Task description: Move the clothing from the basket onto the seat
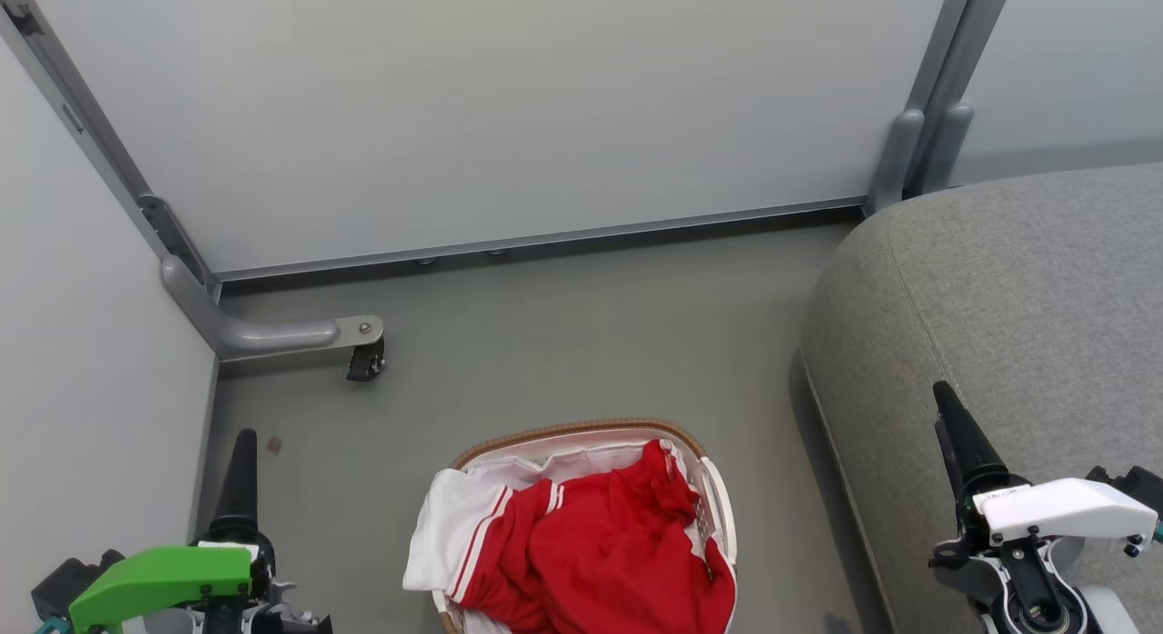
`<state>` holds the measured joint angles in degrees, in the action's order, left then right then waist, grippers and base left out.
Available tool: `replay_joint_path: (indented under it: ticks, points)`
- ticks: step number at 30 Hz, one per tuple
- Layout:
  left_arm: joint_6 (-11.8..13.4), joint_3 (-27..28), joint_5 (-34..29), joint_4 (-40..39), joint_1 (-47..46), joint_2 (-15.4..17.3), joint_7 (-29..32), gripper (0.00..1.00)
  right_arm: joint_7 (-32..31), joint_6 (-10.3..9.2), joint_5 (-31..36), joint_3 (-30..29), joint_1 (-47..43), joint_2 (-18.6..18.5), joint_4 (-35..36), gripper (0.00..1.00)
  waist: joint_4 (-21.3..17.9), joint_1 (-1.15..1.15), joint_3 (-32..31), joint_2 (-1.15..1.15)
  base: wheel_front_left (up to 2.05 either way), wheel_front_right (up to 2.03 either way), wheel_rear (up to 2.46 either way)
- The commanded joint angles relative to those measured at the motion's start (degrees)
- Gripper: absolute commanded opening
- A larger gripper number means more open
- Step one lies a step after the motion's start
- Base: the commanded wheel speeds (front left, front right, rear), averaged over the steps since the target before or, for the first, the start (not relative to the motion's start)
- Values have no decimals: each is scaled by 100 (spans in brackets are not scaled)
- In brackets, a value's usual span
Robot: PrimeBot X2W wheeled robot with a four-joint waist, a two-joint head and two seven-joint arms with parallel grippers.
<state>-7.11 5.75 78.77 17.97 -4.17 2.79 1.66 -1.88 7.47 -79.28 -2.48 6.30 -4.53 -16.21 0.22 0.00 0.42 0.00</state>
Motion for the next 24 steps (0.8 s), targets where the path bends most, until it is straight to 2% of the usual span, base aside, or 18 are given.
replay_joint_path:
  ticks: [1, 11, 24]
  points:
    - [-19, 27, -187, -71, -152, 67, -46, 100, 60, 2, 184, 26, 169, -60, 61, 100, 1, 0, 1, 0, 0, 0, 0]
    - [-23, -165, -1417, -12, -176, 172, -268, 100, 284, 2, 1290, 82, 260, -66, 66, 100, 18, 0, 16, 0, 0, 0, 0]
    - [-29, -307, -2667, 135, -193, 291, -538, 100, 552, 2, 2570, 228, 348, -132, 44, 100, 48, 0, 14, 0, 0, 0, 0]
